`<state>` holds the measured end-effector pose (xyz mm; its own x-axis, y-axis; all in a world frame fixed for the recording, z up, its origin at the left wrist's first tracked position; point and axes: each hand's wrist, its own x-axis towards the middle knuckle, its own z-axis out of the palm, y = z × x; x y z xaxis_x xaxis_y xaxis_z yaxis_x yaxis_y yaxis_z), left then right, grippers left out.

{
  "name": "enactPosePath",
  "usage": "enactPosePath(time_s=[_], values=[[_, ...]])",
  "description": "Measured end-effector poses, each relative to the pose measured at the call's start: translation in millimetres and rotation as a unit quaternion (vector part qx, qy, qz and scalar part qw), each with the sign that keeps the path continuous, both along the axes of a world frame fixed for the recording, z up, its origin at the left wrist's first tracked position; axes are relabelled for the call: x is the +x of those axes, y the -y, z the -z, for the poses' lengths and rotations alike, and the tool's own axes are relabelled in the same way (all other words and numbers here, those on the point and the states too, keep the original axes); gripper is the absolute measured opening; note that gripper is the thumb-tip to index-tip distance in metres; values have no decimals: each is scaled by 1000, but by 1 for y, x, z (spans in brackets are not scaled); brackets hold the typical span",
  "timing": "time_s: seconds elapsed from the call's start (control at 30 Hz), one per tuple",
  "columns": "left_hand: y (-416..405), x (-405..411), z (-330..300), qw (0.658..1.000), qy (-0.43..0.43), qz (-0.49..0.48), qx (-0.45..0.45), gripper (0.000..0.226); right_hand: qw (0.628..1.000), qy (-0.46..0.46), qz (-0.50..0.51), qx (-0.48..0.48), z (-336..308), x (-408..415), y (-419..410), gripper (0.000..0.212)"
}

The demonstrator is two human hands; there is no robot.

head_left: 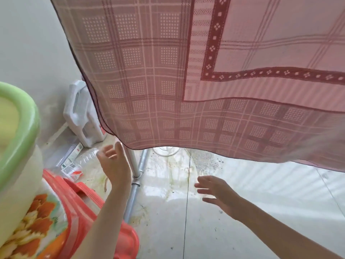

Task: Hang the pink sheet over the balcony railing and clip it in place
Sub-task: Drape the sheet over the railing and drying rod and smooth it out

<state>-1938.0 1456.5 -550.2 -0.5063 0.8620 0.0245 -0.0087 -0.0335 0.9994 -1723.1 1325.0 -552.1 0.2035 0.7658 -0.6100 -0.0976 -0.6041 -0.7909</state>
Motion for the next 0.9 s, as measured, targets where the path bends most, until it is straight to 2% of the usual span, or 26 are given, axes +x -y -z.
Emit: enactPosePath(time_s=[0.1,0.17,0.23,0.33,0.4,0.47,0.5,0.57,0.6,0.67,0.7,0.77,0.83,0.9], values=[[39,29,17,989,-95,81,-77,14,976,203,-75,-23,-8,43,33,30],[63,52,25,961,-180,190,-87,17,931,334,-140,-47,-11,72,55,43],[80,74,27,918,-261,295,-47,21,894,409,-175,-63,-14,101,74,48],[87,102,11,836,-380,393,52,27,852,476,-207,-70,-16,140,93,51],[84,120,-3,784,-431,439,89,30,867,468,-164,-52,-21,160,96,50],[98,159,-16,754,-442,476,94,32,900,427,-85,-28,-25,192,114,46],[107,183,-20,754,-430,488,94,32,917,397,-41,-19,-27,210,123,44],[126,234,-27,781,-371,500,44,31,948,314,51,11,-29,247,144,40],[134,259,-30,804,-314,504,-13,31,962,250,104,32,-30,265,153,37],[149,308,-36,832,-127,523,-138,29,968,85,223,77,-32,304,170,30],[156,332,-35,830,-26,526,-183,25,955,4,278,100,-34,325,179,25],[167,372,-33,820,121,509,-232,19,915,-121,357,141,-36,364,193,27],[172,403,-32,818,227,468,-247,18,873,-209,402,179,-39,398,201,38],[174,430,-33,824,297,421,-237,9,843,-276,415,202,-41,427,204,40]])
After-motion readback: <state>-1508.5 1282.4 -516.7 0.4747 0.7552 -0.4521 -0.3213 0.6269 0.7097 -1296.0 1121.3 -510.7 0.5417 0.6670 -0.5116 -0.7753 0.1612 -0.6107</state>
